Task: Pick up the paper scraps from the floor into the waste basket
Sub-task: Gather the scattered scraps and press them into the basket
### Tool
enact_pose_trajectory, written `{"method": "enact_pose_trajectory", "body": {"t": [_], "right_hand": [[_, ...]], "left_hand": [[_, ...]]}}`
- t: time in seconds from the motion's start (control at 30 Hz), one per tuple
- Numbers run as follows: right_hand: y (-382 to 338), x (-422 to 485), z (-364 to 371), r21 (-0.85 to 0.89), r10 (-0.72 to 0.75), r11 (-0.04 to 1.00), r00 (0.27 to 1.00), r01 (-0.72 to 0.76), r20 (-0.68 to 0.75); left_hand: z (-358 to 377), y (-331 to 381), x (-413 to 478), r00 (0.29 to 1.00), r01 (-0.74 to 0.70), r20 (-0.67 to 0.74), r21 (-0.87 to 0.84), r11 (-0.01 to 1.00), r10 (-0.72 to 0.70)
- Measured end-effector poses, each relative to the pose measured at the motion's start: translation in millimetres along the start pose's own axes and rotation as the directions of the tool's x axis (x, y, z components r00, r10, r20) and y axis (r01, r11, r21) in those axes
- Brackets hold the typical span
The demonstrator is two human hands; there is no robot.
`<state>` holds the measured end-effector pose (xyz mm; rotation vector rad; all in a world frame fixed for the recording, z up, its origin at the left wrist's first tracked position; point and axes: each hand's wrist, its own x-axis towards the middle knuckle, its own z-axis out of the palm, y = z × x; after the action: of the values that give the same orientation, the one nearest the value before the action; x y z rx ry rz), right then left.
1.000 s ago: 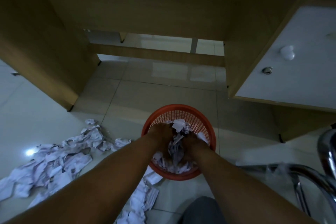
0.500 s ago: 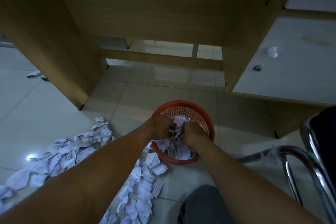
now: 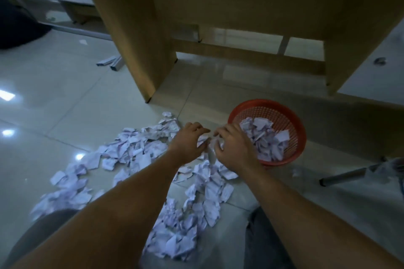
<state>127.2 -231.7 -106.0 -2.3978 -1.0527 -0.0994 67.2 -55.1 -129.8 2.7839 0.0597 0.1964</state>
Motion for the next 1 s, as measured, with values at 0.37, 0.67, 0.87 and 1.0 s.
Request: {"method": "enact_pose_trajectory", "body": {"t": [0.37, 0.67, 0.87, 1.0], "right_hand": [[-32.6, -60.4, 84.4, 0.003, 0.145, 0.981, 0.746, -0.194, 0.649], [-5.8, -73.3, 148.9, -0.074, 0.208, 0.970, 0.635, -0.231, 0.744], [13.5, -55.2, 172.1, -0.236, 0.264, 0.962, 0.677, -0.137, 0.687], [13.9, -45.2, 173.9, -0.255, 0.279, 0.958, 0.649, -0.134, 0.708]], "left_hand": [[15.4, -60.5, -146.2, 0.763, 0.475, 0.358, 0.253, 0.843, -0.537], [45.4, -90.8, -169.5, 0.640, 0.628, 0.362, 0.262, 0.733, -0.678], [37.1, -139.6, -124.5, 0.621, 0.682, 0.298, 0.249, 0.687, -0.725], [37.2, -167.2, -99.3, 0.592, 0.688, 0.300, 0.295, 0.663, -0.748]]}}
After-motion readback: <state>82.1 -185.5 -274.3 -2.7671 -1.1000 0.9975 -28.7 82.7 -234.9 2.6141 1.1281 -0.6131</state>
